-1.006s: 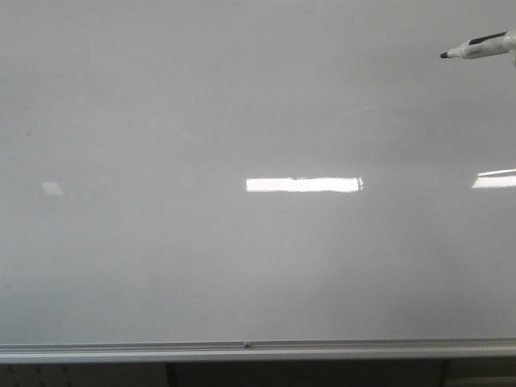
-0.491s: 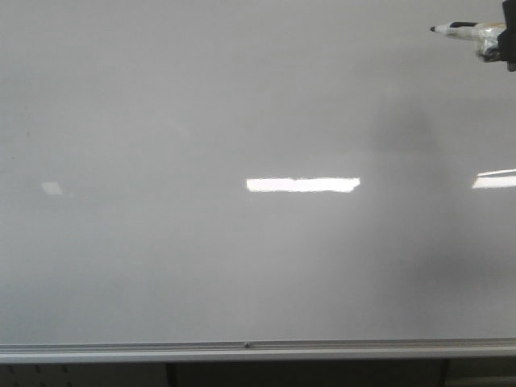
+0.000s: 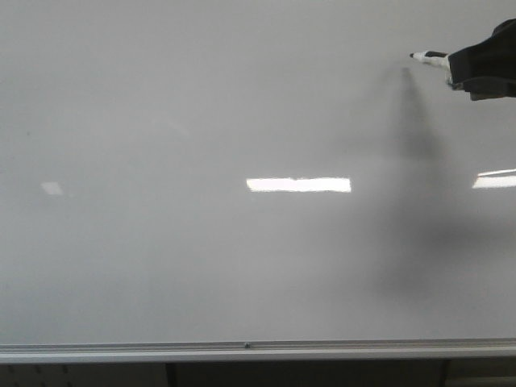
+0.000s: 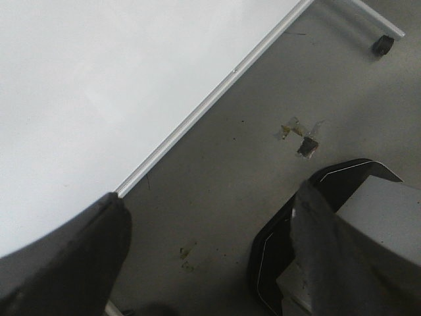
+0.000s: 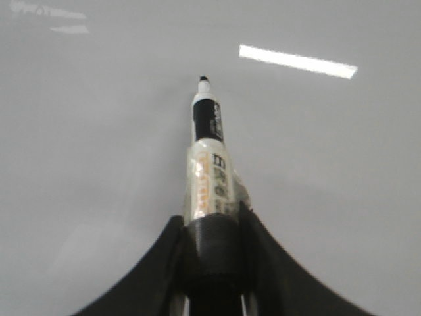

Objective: Write number 2 on whiteboard

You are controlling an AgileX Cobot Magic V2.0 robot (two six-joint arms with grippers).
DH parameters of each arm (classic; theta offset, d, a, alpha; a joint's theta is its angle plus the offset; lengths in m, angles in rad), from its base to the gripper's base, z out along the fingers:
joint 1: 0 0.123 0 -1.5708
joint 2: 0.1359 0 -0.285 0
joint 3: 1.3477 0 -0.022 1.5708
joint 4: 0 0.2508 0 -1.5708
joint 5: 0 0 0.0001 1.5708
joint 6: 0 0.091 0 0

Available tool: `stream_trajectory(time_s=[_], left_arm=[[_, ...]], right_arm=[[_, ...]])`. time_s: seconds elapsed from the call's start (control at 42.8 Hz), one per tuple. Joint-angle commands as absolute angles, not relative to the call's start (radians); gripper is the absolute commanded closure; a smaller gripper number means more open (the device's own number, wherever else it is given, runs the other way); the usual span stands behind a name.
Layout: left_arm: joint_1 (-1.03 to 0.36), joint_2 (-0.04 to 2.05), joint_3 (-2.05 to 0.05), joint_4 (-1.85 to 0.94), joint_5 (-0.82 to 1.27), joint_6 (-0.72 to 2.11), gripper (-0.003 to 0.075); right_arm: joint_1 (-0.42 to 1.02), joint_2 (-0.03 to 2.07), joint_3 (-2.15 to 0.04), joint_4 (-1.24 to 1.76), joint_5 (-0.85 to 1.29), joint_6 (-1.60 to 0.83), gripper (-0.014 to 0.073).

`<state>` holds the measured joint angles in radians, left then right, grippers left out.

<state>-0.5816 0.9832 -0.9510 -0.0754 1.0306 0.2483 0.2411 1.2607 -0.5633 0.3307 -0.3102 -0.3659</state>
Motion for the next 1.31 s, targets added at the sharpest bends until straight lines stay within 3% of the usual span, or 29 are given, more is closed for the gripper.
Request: stream_trajectory(time_s=[0.0,0.491,0.959,1.287], left_arm=[[-0.579,0.971,-0.977,-0.092,0.979,0.24,0.0228],[-0.579,0.971,-0.977,-0.092,0.979,0.24,0.0228],[-0.579,0.971,-0.977,-0.092,0.979,0.24,0.0228],[-0.579,0.971,-0.977,-0.092,0.981,0.24,0.0228]], right_arm=[[0.237,1.262,-0.6,0.317,-0.406,-0.373,0.0612],[0.135,1.284,-0.624,0.317,-0.161,-0.419,0.0612],[0.184,1.307,-0.624,0.317,-0.161,-0.419,0.0612],[0.096,1.307,-0.624,0.317,-0.146,-0.423,0.0612]])
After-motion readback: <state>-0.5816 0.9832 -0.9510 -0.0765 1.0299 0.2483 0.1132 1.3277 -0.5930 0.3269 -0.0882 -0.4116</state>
